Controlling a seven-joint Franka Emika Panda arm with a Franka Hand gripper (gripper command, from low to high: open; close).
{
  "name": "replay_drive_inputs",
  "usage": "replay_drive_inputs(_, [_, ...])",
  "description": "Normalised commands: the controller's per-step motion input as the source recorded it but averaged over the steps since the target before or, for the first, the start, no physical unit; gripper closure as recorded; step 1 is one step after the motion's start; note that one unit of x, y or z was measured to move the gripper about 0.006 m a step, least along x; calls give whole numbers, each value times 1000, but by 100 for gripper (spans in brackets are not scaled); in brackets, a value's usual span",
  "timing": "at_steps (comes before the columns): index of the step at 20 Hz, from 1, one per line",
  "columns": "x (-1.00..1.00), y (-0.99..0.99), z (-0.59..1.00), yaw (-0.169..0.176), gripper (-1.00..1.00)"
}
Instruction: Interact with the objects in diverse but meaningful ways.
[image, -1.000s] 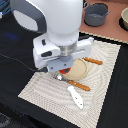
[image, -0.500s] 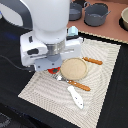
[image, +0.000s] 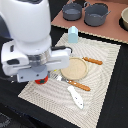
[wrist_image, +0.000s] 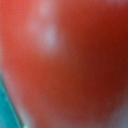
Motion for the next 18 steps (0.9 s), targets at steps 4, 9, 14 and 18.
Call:
replay_drive_inputs(4, [106, 356, -135, 14, 100])
replay_drive_inputs(9, [35, 463, -135, 32, 100])
replay_drive_inputs(14, [6, 403, -99, 26, 100])
replay_drive_inputs(18, [12, -63, -219, 0, 100])
